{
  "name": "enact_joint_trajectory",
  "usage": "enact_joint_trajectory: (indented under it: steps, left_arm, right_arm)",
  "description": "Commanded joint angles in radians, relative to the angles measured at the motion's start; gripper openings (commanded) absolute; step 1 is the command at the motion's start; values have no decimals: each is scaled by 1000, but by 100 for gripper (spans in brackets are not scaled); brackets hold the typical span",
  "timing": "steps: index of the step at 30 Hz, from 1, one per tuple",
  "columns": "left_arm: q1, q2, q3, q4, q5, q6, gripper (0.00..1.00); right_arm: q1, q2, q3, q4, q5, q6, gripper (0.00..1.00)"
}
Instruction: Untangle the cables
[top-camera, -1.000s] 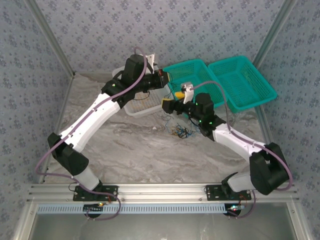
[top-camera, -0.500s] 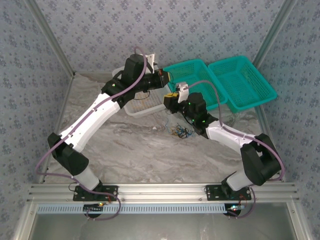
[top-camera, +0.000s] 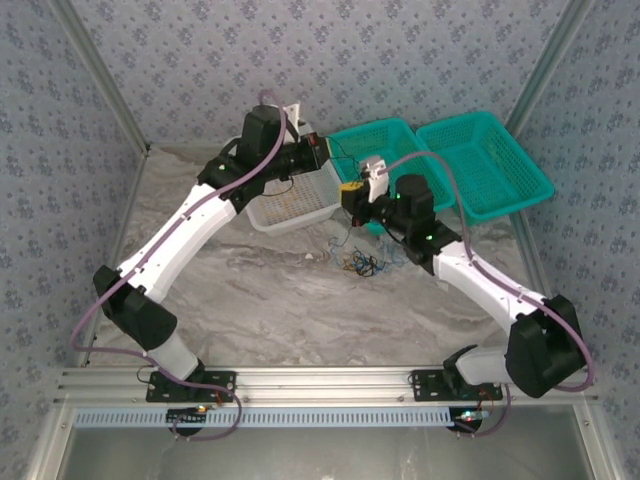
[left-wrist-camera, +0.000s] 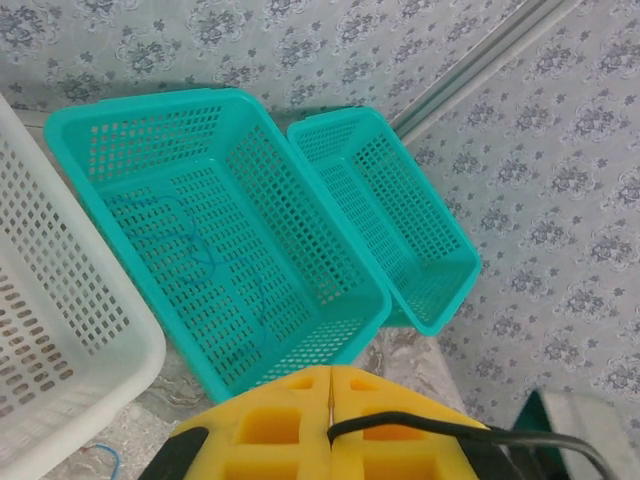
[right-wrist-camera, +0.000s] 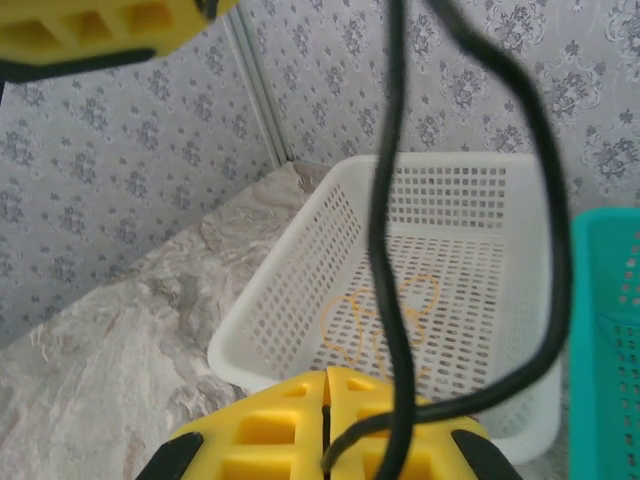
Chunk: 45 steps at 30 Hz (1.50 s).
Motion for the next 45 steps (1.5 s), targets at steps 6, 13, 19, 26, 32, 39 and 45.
enact_joint_trajectory:
  steps: [6,13,19,26,32,39,45]
  left_arm:
    - [23,-42,-43,9,34,47,36]
    - [58,-100,-151,45,35,71,99]
    - [76,-130,-238,45,-30,63,99]
    - [80,-124,-257,-14,-99,68,100]
    - [84,-118,-265,-13,-120,64,99]
    - [85,-92,-242,-29,-114,60,99]
    - [85,-82,-237,-34,-116,54,100]
  right_arm:
    - [-177,-47,137,-239,-193,-181,0]
    - [-383,-9,305,-331,-111,-219,0]
    - [-492,93,438,-445,32,-340,0]
    - [-647,271,700,-554,85,-347,0]
    - [-713,368,875,-623,3,-337,0]
    - [-720,534,977,-624,189,-433,0]
    - [-724,730,1089,-649,359,-412,0]
